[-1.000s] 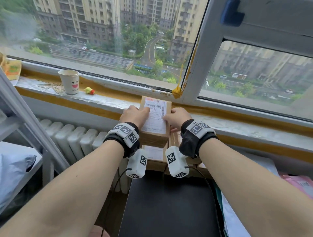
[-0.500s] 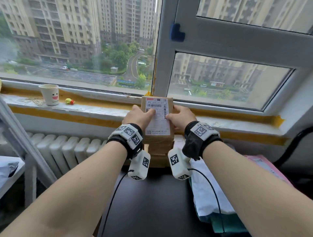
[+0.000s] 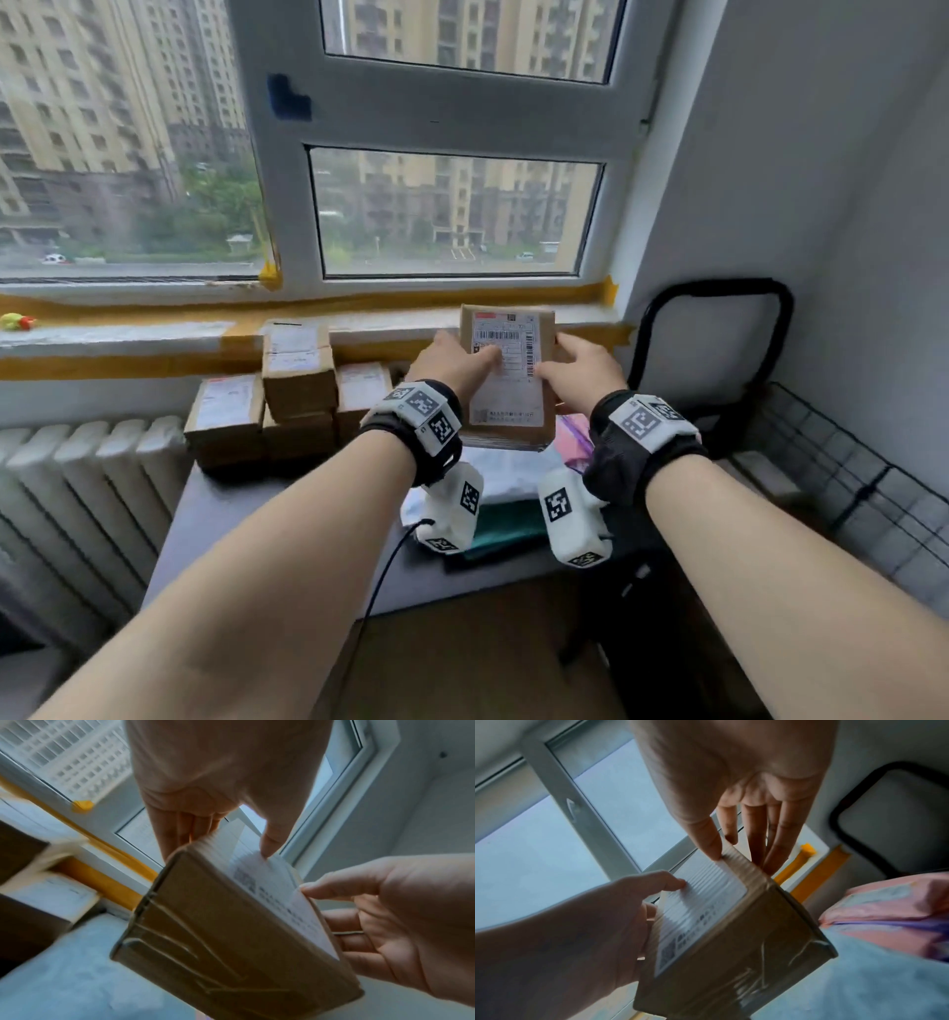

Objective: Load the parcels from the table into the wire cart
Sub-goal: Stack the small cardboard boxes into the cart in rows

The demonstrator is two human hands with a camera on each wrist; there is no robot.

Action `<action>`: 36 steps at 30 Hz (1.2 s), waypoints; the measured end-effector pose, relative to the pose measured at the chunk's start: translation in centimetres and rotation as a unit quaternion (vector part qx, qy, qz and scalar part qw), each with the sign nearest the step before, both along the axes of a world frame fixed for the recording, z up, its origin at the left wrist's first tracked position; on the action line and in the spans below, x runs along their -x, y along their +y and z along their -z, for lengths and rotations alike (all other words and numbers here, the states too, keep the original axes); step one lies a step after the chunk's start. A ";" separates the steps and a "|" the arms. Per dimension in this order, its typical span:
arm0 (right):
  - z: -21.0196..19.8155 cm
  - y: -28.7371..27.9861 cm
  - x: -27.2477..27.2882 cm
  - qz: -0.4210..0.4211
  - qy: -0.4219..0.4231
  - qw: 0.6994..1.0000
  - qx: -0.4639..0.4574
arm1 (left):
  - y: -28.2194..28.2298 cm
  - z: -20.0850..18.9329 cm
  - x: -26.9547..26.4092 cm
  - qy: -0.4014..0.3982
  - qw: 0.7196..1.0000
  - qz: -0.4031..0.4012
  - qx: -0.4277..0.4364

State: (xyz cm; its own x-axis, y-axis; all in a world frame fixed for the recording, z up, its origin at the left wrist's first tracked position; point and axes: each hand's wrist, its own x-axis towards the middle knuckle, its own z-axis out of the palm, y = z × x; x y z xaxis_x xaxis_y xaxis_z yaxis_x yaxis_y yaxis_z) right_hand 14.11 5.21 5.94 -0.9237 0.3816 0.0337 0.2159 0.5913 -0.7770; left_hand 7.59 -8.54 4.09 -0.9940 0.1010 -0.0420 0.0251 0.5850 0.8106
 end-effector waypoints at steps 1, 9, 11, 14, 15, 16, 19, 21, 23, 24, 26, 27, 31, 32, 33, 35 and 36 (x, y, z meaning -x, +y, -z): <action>0.1 1.7 -1.6 0.007 -0.001 1.000 0.003 | 1.8 0.1 -1.2 0.003 1.000 0.011 0.006; 1.4 13.7 -10.2 0.085 0.006 0.996 0.032 | 15.1 1.3 -7.8 -0.017 0.996 0.087 -0.008; 1.7 16.6 -11.5 0.113 0.009 0.993 0.030 | 18.5 1.5 -8.4 -0.019 0.994 0.106 -0.007; 2.7 20.6 -12.8 0.137 -0.012 0.990 0.030 | 23.3 2.4 -8.9 -0.037 0.989 0.143 -0.010; 3.1 22.0 -13.0 0.142 -0.016 0.989 0.031 | 24.9 2.9 -8.9 -0.043 0.987 0.154 -0.011; 3.6 23.4 -13.1 0.151 -0.024 0.988 0.030 | 26.5 3.3 -8.9 -0.048 0.986 0.162 -0.010; 4.8 27.9 -13.1 0.164 -0.041 0.986 0.019 | 31.8 4.8 -8.3 -0.057 0.982 0.182 -0.009; 5.4 31.2 -12.8 0.171 -0.045 0.984 0.007 | 35.4 5.6 -7.7 -0.064 0.979 0.194 -0.006; 5.7 34.6 -12.0 0.179 -0.052 0.983 -0.004 | 38.8 6.0 -6.8 -0.072 0.976 0.205 -0.005; 5.8 36.3 -11.5 0.180 -0.060 0.982 -0.011 | 40.4 6.2 -6.3 -0.076 0.975 0.210 -0.003; 5.8 39.4 -10.4 0.178 -0.080 0.980 -0.026 | 43.5 6.3 -5.2 -0.091 0.972 0.215 0.002; 5.6 40.8 -10.0 0.179 -0.088 0.979 -0.033 | 44.9 6.4 -4.6 -0.101 0.971 0.218 0.002; 6.0 46.1 -7.8 0.180 -0.109 0.977 -0.043 | 50.3 7.2 -2.5 -0.130 0.965 0.227 -0.009; 6.4 47.1 -7.4 0.175 -0.116 0.977 -0.042 | 51.3 7.5 -2.1 -0.135 0.964 0.229 -0.008; 6.8 48.1 -7.0 0.170 -0.124 0.977 -0.041 | 52.3 7.9 -1.8 -0.140 0.963 0.230 -0.005; 7.6 50.2 -6.1 0.162 -0.136 0.977 -0.030 | 54.1 8.8 -1.1 -0.156 0.962 0.224 -0.003; 8.1 51.3 -5.7 0.157 -0.142 0.977 -0.023 | 55.0 9.2 -0.7 -0.165 0.962 0.220 -0.003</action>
